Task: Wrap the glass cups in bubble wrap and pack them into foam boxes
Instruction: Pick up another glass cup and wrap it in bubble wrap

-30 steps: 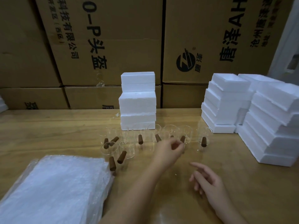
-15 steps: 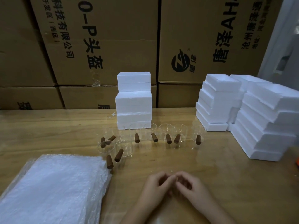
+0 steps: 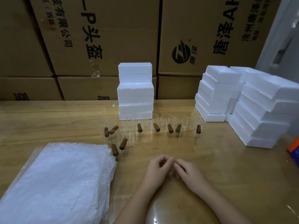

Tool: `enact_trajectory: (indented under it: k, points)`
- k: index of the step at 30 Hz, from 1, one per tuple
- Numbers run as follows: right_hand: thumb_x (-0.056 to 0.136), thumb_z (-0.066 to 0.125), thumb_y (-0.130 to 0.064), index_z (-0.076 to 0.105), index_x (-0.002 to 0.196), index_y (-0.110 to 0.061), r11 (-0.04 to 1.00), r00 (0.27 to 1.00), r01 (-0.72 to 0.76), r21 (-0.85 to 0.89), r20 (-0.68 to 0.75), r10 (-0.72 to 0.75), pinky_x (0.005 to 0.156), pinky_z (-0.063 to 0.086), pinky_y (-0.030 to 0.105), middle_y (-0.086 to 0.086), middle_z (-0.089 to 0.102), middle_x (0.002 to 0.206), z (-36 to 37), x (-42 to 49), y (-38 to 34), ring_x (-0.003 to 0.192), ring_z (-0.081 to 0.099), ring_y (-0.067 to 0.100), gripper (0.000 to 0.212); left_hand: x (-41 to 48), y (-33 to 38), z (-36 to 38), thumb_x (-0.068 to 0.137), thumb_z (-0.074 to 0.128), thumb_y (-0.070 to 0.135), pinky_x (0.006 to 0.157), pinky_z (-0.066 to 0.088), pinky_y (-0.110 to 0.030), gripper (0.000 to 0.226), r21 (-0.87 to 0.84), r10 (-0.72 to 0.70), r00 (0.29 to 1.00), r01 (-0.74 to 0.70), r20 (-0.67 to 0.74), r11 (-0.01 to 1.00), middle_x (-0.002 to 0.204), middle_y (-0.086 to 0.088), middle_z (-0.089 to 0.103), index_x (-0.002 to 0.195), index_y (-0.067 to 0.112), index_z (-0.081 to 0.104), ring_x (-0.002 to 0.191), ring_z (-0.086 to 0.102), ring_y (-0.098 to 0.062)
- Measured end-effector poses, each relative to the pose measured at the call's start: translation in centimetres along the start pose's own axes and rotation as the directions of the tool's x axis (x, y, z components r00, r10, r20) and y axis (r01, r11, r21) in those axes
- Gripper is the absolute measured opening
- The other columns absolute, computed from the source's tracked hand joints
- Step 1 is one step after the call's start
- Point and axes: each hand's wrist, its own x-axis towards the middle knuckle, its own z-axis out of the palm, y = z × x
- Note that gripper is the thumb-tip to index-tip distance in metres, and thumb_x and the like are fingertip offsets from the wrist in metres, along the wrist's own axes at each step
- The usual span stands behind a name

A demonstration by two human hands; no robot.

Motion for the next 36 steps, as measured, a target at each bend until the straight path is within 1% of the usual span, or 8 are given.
enact_trajectory:
  k: [5,13,18,20,26,29,33,36]
  points:
    - [0.097,0.048,-0.031,0.059,0.073,-0.029,0.999,0.998,-0.031,0.036,0.054,0.029,0.065,0.046,0.036,-0.011,0.059,0.06,-0.1,-0.1,0.2,0.056,0.051,0.0,0.026,-0.4,-0.2,0.0,0.093,0.059,0.016,0.057,0.049,-0.03,0.017,0.008,-0.002,1.0,0.002,-0.013,1.0,0.061,-0.002,0.065,0.077,0.011,0.064,0.056,0.058,-0.015]
    - [0.096,0.045,-0.037,0.057,0.068,-0.039,0.998,0.995,-0.062,0.032,0.08,0.059,0.063,0.046,0.036,-0.014,0.06,0.061,0.1,0.7,-0.1,0.056,0.052,0.003,0.03,-0.8,-0.1,0.1,0.088,0.064,0.019,0.06,0.047,-0.032,0.014,0.117,0.001,0.991,0.015,-0.133,0.993,0.055,0.007,0.061,0.075,0.021,0.063,0.055,0.056,-0.01]
    - [0.095,0.052,-0.03,0.061,0.068,-0.03,0.983,0.993,-0.071,0.171,0.102,0.054,0.051,0.041,0.016,-0.013,0.062,0.057,-0.5,2.4,-0.3,0.049,0.053,0.001,0.028,-0.9,0.3,-0.2,0.088,0.064,0.016,0.065,0.05,-0.031,0.012,0.097,0.02,0.979,0.0,-0.204,0.995,0.072,0.0,0.069,0.079,0.024,0.065,0.062,0.059,-0.009]
    - [0.095,0.054,-0.029,0.061,0.07,-0.025,0.978,0.994,-0.088,0.19,0.079,0.074,0.047,0.039,0.013,-0.01,0.06,0.053,-0.9,3.1,0.0,0.048,0.051,0.004,0.026,-0.8,0.3,-0.5,0.089,0.063,0.012,0.066,0.051,-0.034,0.012,0.052,0.016,0.971,-0.004,-0.238,0.999,0.072,0.002,0.068,0.08,0.02,0.065,0.063,0.059,-0.012]
    - [0.096,0.051,-0.031,0.06,0.071,-0.027,0.981,0.999,-0.043,0.189,-0.016,0.047,0.059,0.046,0.03,-0.011,0.059,0.055,-0.7,6.4,-1.9,0.051,0.052,0.006,0.026,-0.1,-0.2,-1.4,0.091,0.06,0.012,0.041,0.042,-0.021,0.007,-0.199,-0.087,0.931,0.016,-0.354,0.98,0.059,0.004,0.061,0.085,0.012,0.064,0.046,0.053,-0.009]
    - [0.095,0.051,-0.026,0.062,0.083,-0.024,0.979,0.997,0.049,0.199,-0.06,-0.038,0.075,0.053,0.041,-0.012,0.061,0.068,0.9,8.3,-5.0,0.07,0.061,0.016,0.016,0.2,-0.1,-1.3,0.092,0.058,0.01,0.038,0.039,-0.019,0.011,-0.271,-0.108,0.88,-0.024,-0.462,0.962,0.055,0.003,0.056,0.082,0.012,0.062,0.042,0.049,-0.005]
    - [0.099,0.046,-0.023,0.065,0.112,-0.024,0.967,0.975,0.1,0.232,0.17,-0.142,0.087,0.053,0.039,0.0,0.068,0.106,3.4,9.9,-7.9,0.091,0.065,0.021,0.023,0.1,-0.2,-1.9,0.093,0.054,0.013,0.042,0.035,-0.016,0.021,-0.3,-0.103,0.733,-0.143,-0.672,0.943,0.05,0.01,0.048,0.073,0.015,0.056,0.044,0.042,-0.002]
    - [0.099,0.047,-0.026,0.062,0.12,-0.025,0.952,0.94,0.063,0.299,0.301,-0.157,0.089,0.053,0.04,0.006,0.068,0.11,5.4,10.5,-8.6,0.098,0.065,0.025,0.026,0.1,-0.6,-2.6,0.093,0.053,0.019,0.044,0.034,-0.018,0.028,-0.317,-0.142,0.653,-0.158,-0.744,0.935,0.047,0.012,0.046,0.065,0.016,0.051,0.045,0.04,-0.003]
